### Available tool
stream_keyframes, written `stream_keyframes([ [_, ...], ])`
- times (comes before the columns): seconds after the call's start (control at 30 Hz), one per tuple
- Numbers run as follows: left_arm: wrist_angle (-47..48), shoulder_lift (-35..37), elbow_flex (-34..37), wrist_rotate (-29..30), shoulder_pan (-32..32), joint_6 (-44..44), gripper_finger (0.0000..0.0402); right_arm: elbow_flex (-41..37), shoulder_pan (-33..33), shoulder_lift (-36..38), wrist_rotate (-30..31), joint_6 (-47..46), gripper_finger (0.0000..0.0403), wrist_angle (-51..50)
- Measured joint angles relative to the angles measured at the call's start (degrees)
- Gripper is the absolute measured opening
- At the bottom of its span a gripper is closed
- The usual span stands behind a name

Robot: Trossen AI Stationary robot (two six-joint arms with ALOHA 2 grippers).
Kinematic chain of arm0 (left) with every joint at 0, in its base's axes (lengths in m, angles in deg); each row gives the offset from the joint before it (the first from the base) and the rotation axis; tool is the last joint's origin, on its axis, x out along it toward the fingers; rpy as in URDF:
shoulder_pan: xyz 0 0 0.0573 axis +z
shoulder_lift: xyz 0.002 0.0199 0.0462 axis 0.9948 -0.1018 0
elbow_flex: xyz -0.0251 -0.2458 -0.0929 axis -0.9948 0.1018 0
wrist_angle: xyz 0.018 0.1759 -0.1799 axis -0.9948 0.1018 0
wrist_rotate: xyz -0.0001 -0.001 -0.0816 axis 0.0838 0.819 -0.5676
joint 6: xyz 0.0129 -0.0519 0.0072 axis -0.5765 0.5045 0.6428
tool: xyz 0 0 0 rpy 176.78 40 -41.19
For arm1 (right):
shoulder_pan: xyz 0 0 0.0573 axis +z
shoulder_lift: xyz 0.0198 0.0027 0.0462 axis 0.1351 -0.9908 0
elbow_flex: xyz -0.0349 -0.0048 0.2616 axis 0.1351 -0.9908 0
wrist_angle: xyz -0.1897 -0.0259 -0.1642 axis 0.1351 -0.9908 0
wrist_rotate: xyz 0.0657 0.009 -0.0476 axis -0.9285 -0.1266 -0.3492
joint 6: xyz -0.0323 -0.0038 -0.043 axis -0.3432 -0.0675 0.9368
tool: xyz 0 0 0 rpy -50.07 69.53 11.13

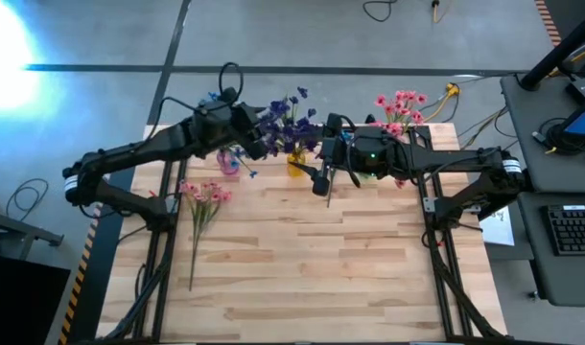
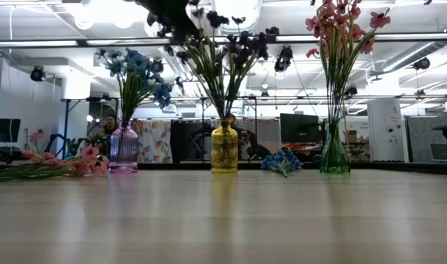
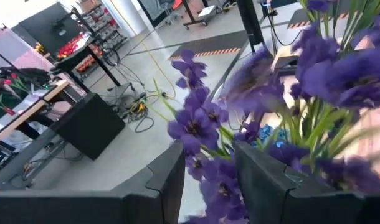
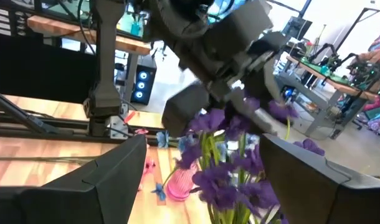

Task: Sort flowers into vase by color
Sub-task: Put the violet flowers into the yellow vase

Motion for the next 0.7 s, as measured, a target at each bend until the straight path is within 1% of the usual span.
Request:
stream_keyframes([
  [0.07, 2.2, -0.6, -2.5, 0.3, 0.0, -0.1, 0.0123, 0.0, 0.0, 0.0, 0.0, -0.4, 0.0304, -0.4],
  [0.23, 11.2, -0.8, -8.8, 0.5, 0.0, 0.9, 0.0123, 0.0, 0.0, 0.0, 0.0, -0.9, 0.0304, -0.7],
  [0.5, 28.0, -0.4, -20.2, 0.5, -0.4, 3.6, 0.0123, 0.0, 0.0, 0.0, 0.0, -0.9, 0.0304, -1.7],
  [0.6, 31.5, 0.5, -23.2, 0.5, -1.8, 4.3, 0.0123, -0.1, 0.9, 0.5, 0.1, -0.9, 0.0303, -2.4],
  [0.7, 32.3, 2.6, -24.5, 0.5, -5.0, 5.4, 0.0123, -0.1, 2.8, 2.1, 0.1, -0.3, 0.03, -2.2],
])
